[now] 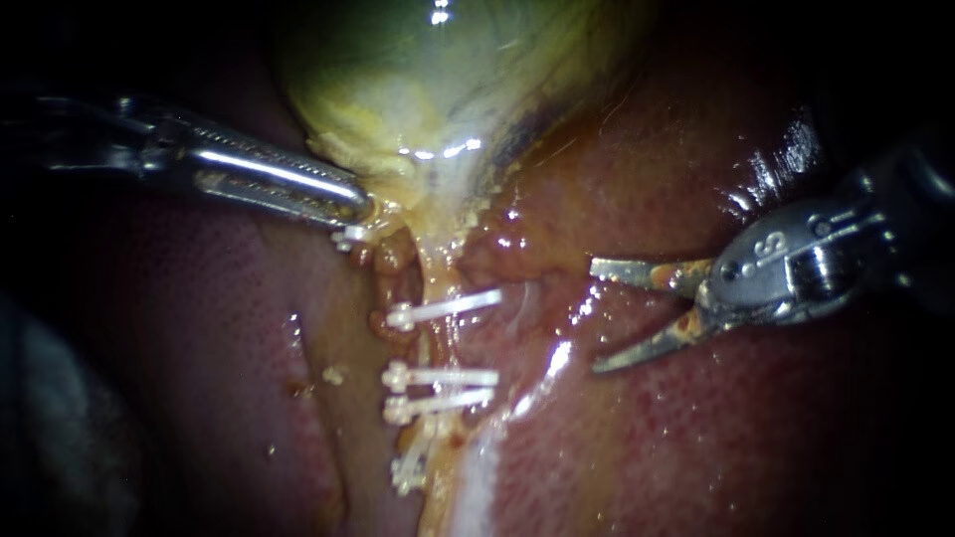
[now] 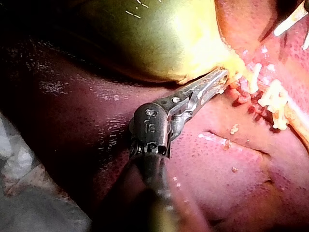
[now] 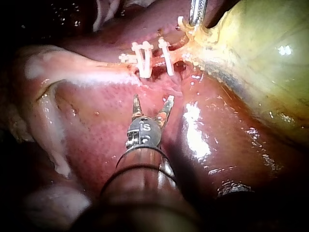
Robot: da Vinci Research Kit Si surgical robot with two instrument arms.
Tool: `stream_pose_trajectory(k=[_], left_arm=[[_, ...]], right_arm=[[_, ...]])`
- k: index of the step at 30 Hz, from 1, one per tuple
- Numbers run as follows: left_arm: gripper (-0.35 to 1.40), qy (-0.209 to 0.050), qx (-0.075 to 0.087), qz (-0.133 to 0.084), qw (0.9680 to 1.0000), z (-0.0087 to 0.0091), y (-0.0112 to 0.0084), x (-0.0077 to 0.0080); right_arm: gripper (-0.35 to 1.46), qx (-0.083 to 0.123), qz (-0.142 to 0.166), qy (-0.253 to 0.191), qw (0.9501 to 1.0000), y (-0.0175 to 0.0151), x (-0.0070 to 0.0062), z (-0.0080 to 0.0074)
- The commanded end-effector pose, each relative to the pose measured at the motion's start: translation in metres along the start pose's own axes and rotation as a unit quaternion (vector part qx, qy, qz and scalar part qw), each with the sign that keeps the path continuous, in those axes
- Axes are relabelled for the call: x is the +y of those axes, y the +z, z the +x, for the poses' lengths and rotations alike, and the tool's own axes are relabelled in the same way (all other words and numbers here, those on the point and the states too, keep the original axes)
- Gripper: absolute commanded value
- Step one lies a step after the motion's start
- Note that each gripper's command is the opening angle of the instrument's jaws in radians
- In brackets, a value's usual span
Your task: Go to the cutting position right tube
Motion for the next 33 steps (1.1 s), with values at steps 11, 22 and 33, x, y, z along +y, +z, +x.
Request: stream_pose_trajectory(k=[11, 22, 33], left_arm=[[-0.35, -0.010, 0.011, 0.002, 0.9999, 0.0029, -0.0073, 0.0017], [-0.35, -0.009, 0.012, 0.008, 0.9998, 0.0025, -0.0073, 0.0018], [-0.35, -0.009, 0.012, 0.008, 0.9998, 0.0025, -0.0073, 0.0018]], right_arm=[[1.40, 0.004, 0.002, 0.001, 1.0000, 0.0001, 0.0000, 0.0001], [1.40, 0.059, 0.044, 0.010, 0.9972, 0.0009, -0.0004, 0.0015], [1.37, 0.071, 0.064, 0.058, 0.9937, 0.0036, -0.0007, 0.0027]])
